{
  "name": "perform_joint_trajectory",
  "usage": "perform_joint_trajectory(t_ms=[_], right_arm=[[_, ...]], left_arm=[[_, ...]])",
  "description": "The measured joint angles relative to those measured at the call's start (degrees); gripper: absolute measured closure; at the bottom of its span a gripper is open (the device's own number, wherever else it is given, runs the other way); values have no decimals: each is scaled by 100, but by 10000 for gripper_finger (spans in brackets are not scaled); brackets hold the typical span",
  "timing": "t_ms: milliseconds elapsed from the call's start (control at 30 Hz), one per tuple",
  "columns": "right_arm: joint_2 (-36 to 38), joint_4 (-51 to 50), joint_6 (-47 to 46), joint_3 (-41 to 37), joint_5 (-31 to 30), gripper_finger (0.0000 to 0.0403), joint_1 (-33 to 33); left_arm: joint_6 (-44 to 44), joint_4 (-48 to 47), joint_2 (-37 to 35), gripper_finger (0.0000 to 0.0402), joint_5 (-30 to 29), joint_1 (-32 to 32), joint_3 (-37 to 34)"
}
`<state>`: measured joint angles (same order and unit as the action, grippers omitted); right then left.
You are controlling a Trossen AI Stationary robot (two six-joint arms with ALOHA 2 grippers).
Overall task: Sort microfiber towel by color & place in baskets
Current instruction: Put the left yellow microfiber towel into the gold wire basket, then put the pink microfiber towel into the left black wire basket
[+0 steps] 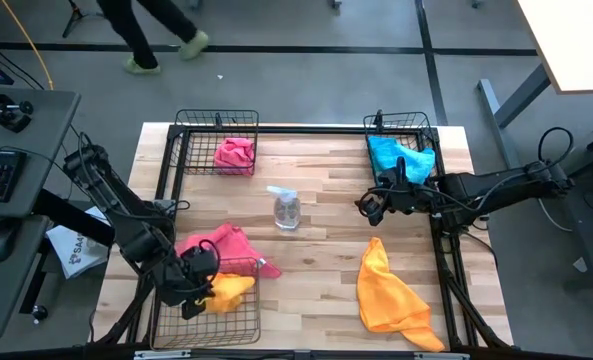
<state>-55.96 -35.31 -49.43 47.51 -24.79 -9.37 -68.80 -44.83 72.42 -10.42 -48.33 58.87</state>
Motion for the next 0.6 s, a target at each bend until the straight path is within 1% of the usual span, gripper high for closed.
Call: perform_joint_trajectory(t_ms=[167, 267, 367, 500, 600], right_arm=[[0, 0, 0, 0, 26, 80, 1], [0, 0, 0, 2, 95, 80, 1], [0, 0, -3, 1, 98, 80, -1], [0, 0, -7, 2, 96, 80, 1], [0, 0, -20, 2, 96, 80, 1]], left_arm=[[94, 8, 0, 268, 417, 114, 0], [106, 3, -40, 221, 697, 287, 0], [582, 15, -141, 185, 962, 645, 81], [1432, -230, -339, 163, 941, 1361, 504], [2012, -1047, -382, 161, 502, 1958, 941]])
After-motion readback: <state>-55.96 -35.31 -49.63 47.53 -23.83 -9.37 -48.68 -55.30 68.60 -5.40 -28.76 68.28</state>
